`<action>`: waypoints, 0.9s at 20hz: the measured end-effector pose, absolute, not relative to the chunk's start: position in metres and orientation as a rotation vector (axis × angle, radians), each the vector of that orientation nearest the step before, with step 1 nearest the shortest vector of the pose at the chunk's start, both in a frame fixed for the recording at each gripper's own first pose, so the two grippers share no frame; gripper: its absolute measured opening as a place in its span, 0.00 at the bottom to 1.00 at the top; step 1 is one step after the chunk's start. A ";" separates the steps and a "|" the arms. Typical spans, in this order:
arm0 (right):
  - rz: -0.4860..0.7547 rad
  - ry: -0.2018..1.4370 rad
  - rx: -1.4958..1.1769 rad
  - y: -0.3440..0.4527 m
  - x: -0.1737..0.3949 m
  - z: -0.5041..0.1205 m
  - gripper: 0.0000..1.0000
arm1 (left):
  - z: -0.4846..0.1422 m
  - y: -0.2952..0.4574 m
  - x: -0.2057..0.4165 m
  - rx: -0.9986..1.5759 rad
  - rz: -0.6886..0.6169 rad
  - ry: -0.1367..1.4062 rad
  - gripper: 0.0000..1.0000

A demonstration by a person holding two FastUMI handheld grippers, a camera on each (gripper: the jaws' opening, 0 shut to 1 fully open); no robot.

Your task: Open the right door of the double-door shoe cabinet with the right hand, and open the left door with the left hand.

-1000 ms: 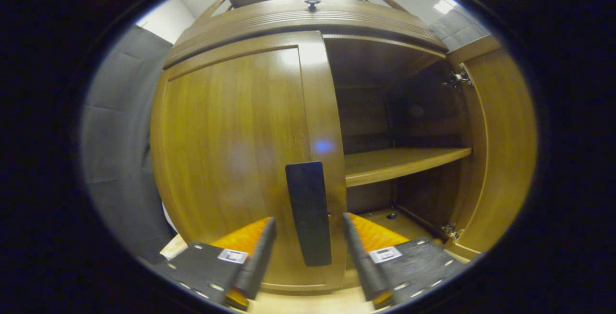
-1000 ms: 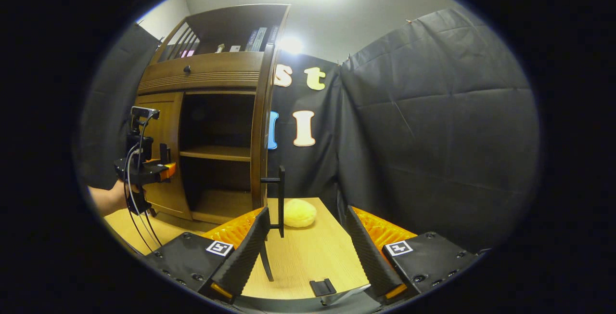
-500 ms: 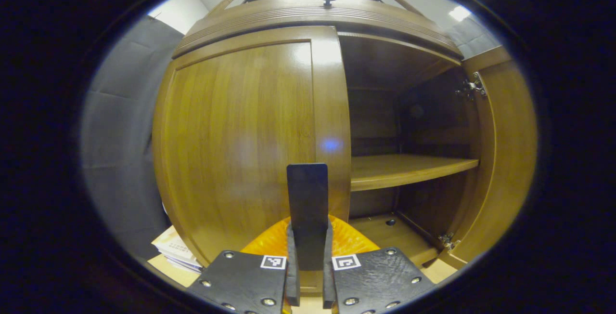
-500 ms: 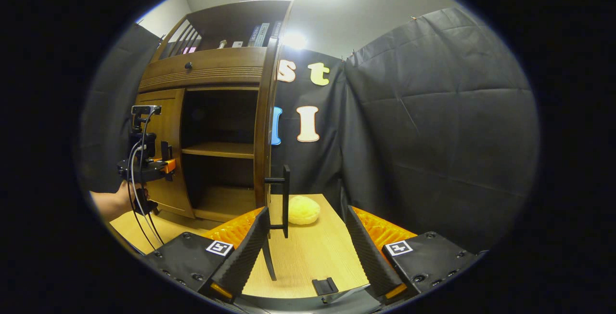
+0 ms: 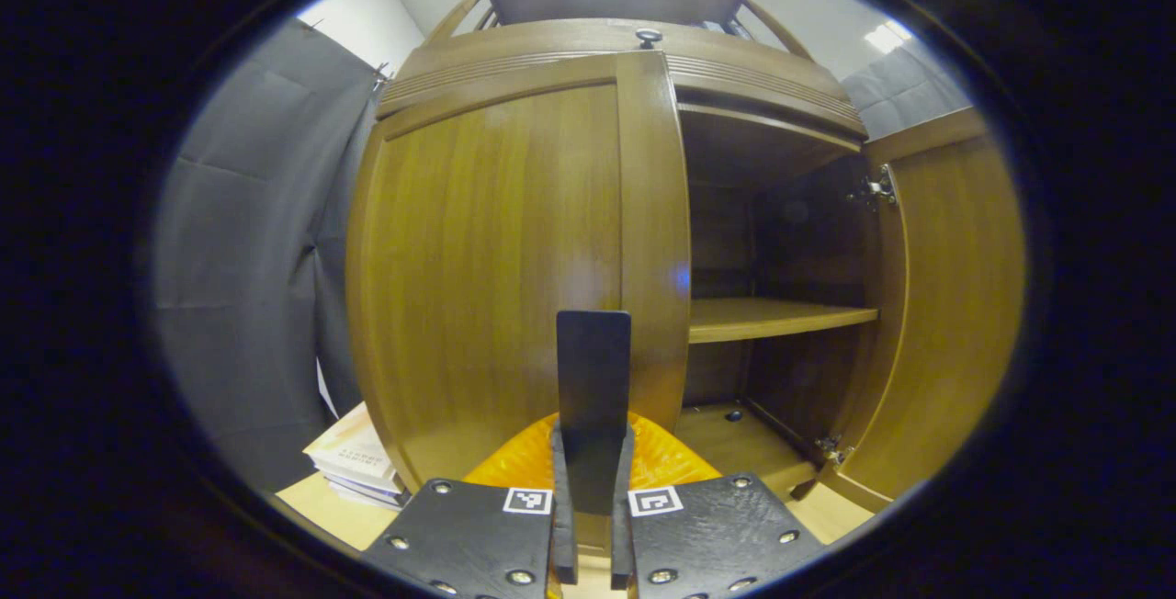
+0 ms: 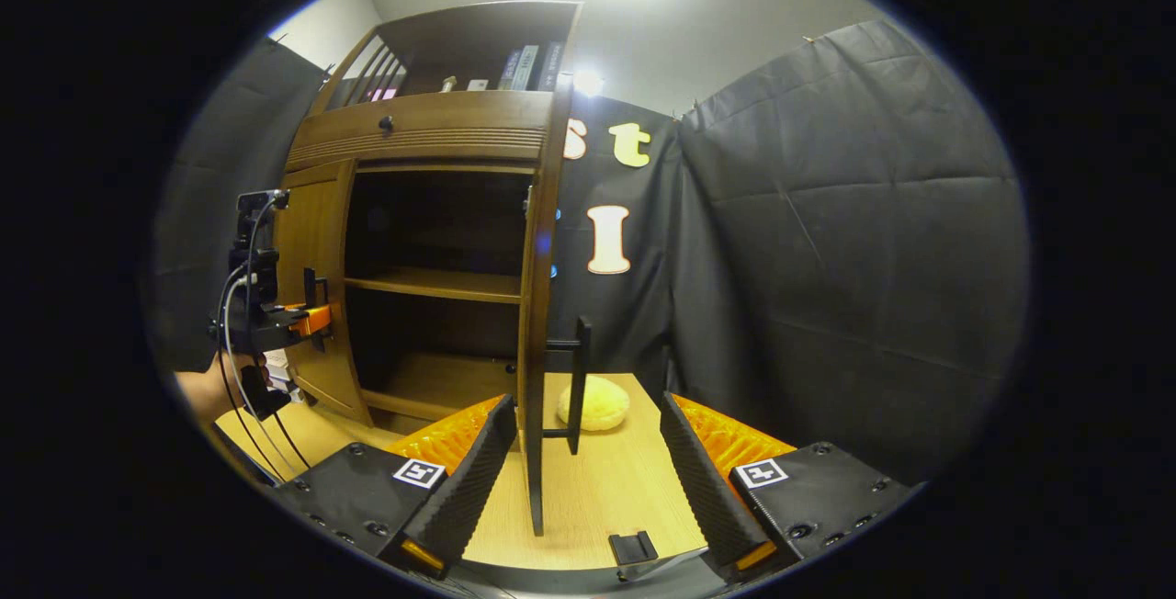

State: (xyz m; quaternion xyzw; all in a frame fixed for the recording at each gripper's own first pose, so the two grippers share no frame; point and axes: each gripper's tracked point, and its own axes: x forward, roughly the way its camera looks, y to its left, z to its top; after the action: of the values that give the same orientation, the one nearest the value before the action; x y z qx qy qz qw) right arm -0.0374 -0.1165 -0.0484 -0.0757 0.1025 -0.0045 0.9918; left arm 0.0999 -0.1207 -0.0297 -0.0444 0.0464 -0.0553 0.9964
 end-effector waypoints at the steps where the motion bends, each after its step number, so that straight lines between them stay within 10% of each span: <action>1: 0.002 0.206 -0.153 -0.113 -0.037 -0.050 0.97 | -0.032 -0.118 0.094 -0.088 -0.115 0.096 0.16; 18: 0.182 0.210 -0.110 -0.006 -0.016 -0.074 0.99 | -0.038 -0.051 0.032 -0.039 -0.055 0.146 0.14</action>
State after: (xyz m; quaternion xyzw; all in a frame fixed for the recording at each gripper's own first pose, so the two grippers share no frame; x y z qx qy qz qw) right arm -0.0162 -0.0063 -0.0739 -0.0546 0.1048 0.0906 0.9888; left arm 0.0321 -0.0514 -0.0380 -0.0197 0.0730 -0.0277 0.9968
